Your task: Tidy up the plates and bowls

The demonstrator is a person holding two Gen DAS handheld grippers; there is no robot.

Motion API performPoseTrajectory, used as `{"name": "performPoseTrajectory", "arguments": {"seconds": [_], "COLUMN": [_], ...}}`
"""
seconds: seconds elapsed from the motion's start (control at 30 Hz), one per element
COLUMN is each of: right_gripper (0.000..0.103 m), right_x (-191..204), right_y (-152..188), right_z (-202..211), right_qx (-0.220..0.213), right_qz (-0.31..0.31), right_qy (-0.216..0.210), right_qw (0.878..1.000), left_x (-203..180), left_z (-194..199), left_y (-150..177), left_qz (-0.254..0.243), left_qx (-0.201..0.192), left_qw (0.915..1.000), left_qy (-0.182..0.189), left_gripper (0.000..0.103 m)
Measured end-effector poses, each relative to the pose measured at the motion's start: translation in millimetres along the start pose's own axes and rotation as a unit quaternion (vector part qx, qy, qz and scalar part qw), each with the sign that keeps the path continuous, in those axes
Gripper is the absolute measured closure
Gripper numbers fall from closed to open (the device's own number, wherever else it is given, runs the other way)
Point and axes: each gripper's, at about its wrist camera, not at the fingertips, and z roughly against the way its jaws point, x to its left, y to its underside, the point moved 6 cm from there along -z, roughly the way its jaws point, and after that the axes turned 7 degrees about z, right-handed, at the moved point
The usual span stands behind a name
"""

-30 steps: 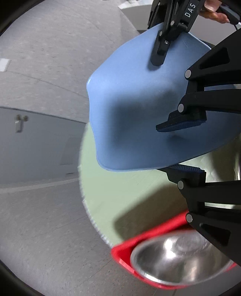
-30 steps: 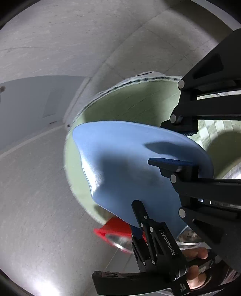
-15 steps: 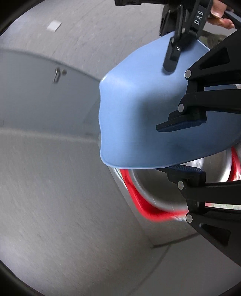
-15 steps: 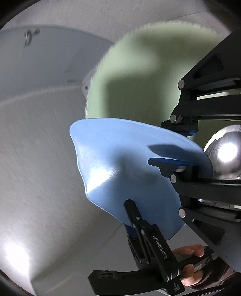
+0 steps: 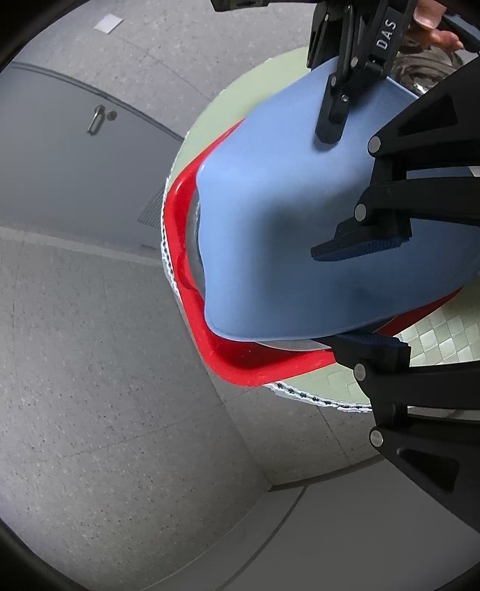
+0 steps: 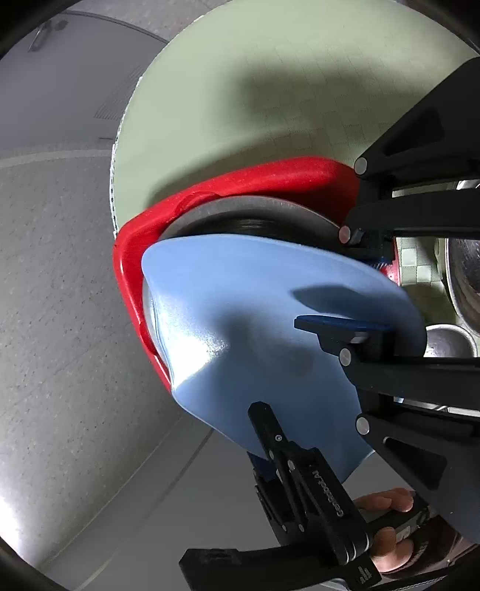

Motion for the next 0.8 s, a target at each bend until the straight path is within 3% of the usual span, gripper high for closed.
{"name": "performPoseTrajectory", "arguments": {"seconds": [0.07, 0.17, 0.33, 0.47, 0.63, 0.8], "right_gripper": [0.079, 0.067, 0.052, 0.052, 0.051, 0.051], "right_x": [-6.2, -5.3, -6.6, -10.6, -35.8, -75.8], "right_y": [-0.8, -0.5, 3.8, 10.6, 29.3, 77.3], "right_z": [2.4, 7.2, 24.8, 47.3, 92.5, 144.0], "right_qx": [-0.003, -0.01, -0.025, -0.043, -0.076, -0.094], "right_qz": [-0.007, -0.013, -0.021, -0.031, -0.035, -0.037], "right_qy": [0.003, 0.003, -0.002, -0.003, 0.011, 0.049], "right_qw": [1.0, 1.0, 0.999, 0.999, 0.996, 0.994], "left_x": [10.1, 22.6, 15.1, -1.2, -53.2, -126.8], "left_z": [5.3, 18.0, 38.8, 72.3, 109.9, 124.4], "left_y": [3.1, 9.2, 25.5, 33.9, 63.1, 108.3], "left_qz": [-0.001, -0.002, 0.002, 0.004, -0.012, -0.051], "left_qx": [-0.002, -0.014, -0.023, -0.069, -0.106, -0.092], "left_qw": [1.0, 0.9999, 0.9996, 0.9967, 0.9939, 0.9943], "left_qy": [0.002, -0.005, -0.013, -0.042, -0.028, 0.017], "left_gripper": [0.061, 0.042, 0.04, 0.032, 0.025, 0.023]}}
